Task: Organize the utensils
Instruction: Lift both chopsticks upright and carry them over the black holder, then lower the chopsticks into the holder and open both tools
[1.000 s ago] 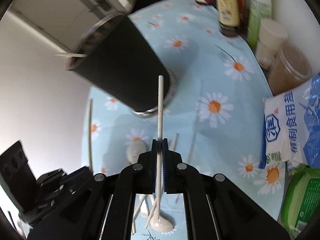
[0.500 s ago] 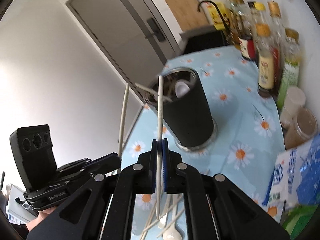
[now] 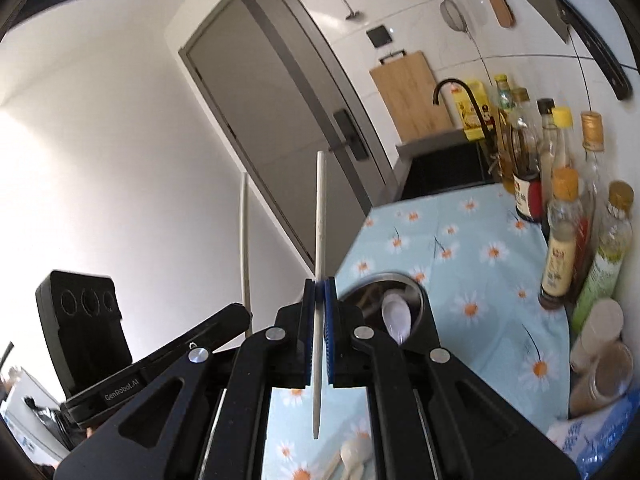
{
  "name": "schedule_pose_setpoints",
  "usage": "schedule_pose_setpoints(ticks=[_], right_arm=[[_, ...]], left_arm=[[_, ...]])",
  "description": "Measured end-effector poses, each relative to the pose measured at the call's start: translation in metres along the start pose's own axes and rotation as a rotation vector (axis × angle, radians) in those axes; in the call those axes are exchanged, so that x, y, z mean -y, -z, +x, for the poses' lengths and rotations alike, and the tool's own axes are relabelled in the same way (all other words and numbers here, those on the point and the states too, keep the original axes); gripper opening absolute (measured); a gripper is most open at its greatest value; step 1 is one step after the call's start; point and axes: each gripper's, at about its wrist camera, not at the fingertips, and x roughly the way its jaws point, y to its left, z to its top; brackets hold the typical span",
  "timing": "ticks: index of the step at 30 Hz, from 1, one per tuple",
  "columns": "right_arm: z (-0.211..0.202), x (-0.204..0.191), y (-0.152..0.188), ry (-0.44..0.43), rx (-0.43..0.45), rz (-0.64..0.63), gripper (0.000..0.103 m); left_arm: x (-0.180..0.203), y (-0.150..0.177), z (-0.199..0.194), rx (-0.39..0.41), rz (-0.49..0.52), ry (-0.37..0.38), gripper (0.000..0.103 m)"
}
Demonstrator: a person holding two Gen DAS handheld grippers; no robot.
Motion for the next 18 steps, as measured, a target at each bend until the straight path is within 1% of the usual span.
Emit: schedule_pose_setpoints(ticks=[4, 9, 14, 18], right_arm=[[0.003, 0.004, -0.021, -0.017, 0.059, 0.003, 0.006], [0.008, 0.008, -0.039, -0.021, 0.108, 0.002, 0.006], [0.014, 0.014, -0.05, -0.025, 0.15, 0.006, 0.006], [0.023, 0.017, -0.053, -0.002, 0.173, -0.022, 0.006]], left_arm=[[-0.002, -0.018, 0.006, 0.078, 0.014, -0.013, 0.004], [-0.007, -0.031, 0.023, 0.117, 0.006, -0.022, 0.004], [-0.013, -0.036, 0.032, 0.166, 0.01, -0.033, 0.004], [-0.021, -0.038, 0.042, 0.199, 0.003, -0.046, 0.004]])
